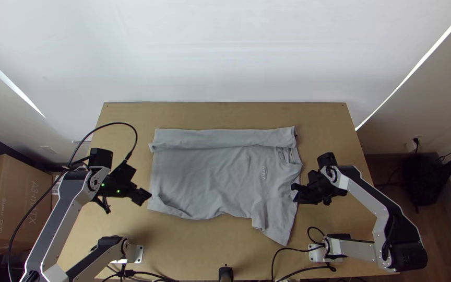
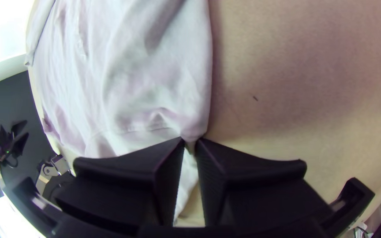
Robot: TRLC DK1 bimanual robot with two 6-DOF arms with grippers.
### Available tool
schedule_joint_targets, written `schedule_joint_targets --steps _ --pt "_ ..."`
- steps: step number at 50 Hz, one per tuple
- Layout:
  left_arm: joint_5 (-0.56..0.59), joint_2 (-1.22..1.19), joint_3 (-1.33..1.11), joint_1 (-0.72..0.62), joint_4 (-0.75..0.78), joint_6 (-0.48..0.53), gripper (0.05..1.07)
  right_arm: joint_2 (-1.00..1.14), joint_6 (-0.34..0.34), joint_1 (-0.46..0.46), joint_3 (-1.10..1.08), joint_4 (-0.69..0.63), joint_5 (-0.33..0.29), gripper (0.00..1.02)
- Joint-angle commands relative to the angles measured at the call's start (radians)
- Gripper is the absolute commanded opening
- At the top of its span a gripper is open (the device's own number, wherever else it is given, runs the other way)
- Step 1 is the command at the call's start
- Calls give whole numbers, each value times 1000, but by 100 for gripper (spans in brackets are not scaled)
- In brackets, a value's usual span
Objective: Fold the t-shirt
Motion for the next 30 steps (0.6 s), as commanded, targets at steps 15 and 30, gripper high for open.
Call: schedule_joint_targets --steps 15,30 --pt "-14 66 -43 -8 -109 207 102 -57 14 15 -48 8 3 3" --pt "-4 206 -53 -5 -36 228 89 -83 27 24 -47 8 4 3"
